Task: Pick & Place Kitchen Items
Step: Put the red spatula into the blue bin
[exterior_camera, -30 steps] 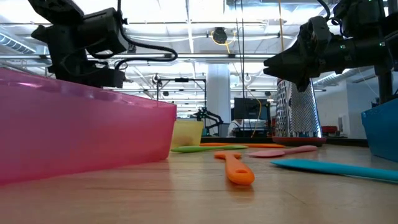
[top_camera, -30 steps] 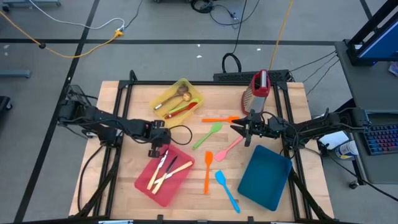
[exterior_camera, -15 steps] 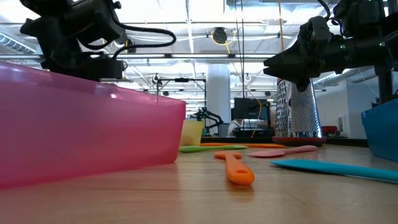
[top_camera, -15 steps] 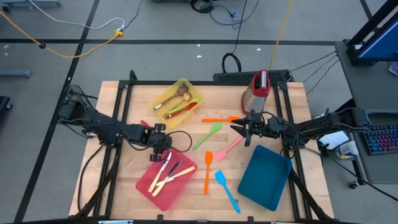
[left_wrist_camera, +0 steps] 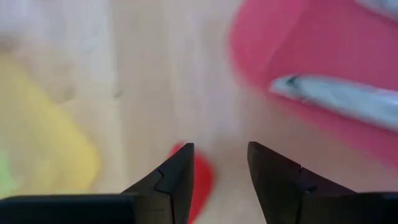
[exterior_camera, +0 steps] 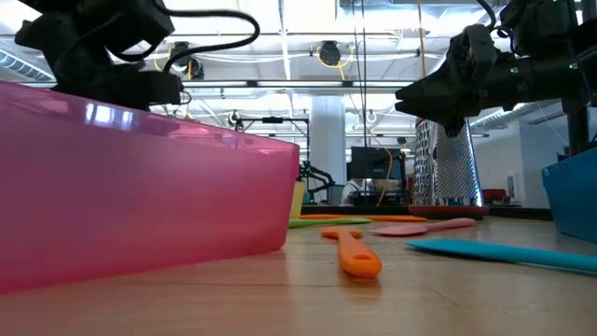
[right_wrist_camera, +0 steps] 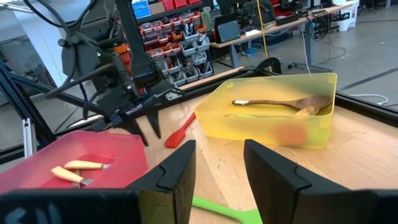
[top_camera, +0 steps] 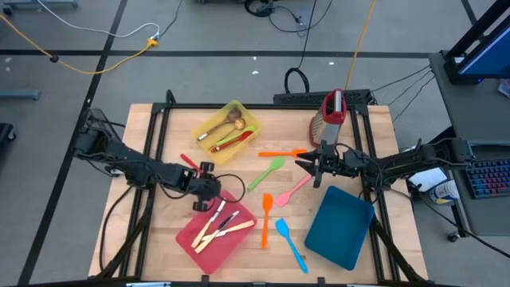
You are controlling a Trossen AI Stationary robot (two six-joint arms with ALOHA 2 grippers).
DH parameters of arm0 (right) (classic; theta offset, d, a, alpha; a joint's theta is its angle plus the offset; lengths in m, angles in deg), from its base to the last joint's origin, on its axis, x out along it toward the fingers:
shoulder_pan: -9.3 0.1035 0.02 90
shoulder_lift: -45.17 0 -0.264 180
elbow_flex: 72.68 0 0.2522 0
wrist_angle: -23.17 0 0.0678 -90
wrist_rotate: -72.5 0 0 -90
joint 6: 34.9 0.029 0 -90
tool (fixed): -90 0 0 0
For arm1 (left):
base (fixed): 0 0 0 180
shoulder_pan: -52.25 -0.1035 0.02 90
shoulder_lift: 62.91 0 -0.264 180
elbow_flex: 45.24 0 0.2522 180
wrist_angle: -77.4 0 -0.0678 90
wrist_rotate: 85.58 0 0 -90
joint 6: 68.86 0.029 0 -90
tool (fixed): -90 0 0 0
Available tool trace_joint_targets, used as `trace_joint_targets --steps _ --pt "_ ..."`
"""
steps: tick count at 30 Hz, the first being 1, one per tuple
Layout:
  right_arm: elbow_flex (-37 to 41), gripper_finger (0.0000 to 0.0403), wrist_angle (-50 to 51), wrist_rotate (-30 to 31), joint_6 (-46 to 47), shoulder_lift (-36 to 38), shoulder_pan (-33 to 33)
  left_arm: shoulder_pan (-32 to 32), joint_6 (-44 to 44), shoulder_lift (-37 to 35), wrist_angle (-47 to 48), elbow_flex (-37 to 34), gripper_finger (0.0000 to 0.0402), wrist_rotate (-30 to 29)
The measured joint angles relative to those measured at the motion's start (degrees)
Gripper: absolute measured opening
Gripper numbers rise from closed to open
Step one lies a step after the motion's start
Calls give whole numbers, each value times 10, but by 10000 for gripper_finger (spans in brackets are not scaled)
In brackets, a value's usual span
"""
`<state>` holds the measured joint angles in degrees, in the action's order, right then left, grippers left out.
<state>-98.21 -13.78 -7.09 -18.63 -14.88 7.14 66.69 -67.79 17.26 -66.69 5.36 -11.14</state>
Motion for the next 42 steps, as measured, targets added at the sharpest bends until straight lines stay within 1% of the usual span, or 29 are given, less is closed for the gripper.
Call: trace_joint_targets --steps 2,3,8,15,21,24,27,30,31,32,36,39,42 --pt "0 132 0 0 -6 0 0 -8 4 0 17 0 157 -25" --pt "0 132 0 0 -7 0 0 -14 6 0 25 0 158 -26" --pt "0 132 0 0 -7 0 0 -49 3 0 46 -6 160 14" --pt "0 132 0 0 -10 0 0 -78 4 2 0 -53 159 51" --pt "0 132 0 0 -21 0 0 -98 41 2 -32 -72 155 28" --pt "0 132 0 0 -21 0 0 -120 53 2 -40 -73 129 49" --pt "0 132 0 0 -21 0 0 -140 44 3 -49 -73 81 75" --pt "0 132 0 0 -21 0 0 -148 45 3 -58 -73 27 86" --pt "0 132 0 0 -21 0 0 -149 45 3 -61 -73 15 88" --pt "0 132 0 0 -21 0 0 -149 45 3 -64 -74 10 88" --pt "0 132 0 0 -20 0 0 -145 44 1 -77 -75 14 80" --pt "0 132 -1 0 -20 0 0 -141 46 -3 -80 -72 6 73" --pt "0 132 -2 0 -20 0 0 -140 46 -11 -82 -62 10 51"
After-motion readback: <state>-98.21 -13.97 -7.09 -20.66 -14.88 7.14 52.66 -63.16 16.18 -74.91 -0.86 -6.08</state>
